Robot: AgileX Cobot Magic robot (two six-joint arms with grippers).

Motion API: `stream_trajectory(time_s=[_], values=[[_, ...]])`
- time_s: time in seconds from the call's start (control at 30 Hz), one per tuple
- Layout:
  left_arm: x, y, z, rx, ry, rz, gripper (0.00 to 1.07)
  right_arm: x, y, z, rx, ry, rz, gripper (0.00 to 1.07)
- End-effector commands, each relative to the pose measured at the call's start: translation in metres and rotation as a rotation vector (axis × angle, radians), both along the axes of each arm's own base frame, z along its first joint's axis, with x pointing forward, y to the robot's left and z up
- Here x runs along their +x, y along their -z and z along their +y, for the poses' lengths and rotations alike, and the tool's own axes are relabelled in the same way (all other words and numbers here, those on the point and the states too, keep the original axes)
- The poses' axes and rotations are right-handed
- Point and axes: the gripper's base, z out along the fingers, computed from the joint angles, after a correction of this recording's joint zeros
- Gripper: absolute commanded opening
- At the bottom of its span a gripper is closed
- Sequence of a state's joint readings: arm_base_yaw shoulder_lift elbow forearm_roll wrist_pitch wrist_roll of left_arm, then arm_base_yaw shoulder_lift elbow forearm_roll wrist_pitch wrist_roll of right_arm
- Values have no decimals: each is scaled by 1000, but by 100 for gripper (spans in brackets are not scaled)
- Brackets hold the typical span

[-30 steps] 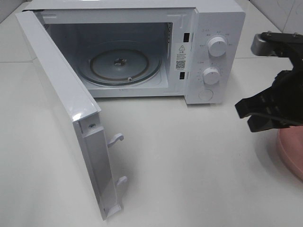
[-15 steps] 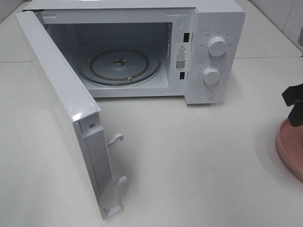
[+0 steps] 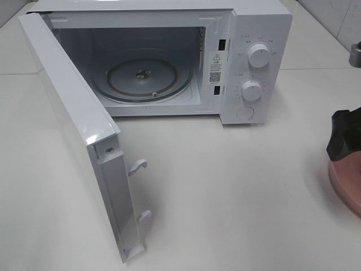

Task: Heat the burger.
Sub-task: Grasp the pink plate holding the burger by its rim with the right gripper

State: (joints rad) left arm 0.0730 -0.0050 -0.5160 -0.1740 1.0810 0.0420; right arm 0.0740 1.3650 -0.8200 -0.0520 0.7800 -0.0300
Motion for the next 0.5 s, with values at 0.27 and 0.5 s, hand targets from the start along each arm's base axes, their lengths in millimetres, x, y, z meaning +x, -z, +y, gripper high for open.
stream_trajectory(time_s=[0.27,0.5], values=[[-2,-1,0,-3,-4,-30,100,24,48,3,15,13,123,88],[-2,-1,0,-3,-4,-30,100,33,76,3,12,12,177,82]])
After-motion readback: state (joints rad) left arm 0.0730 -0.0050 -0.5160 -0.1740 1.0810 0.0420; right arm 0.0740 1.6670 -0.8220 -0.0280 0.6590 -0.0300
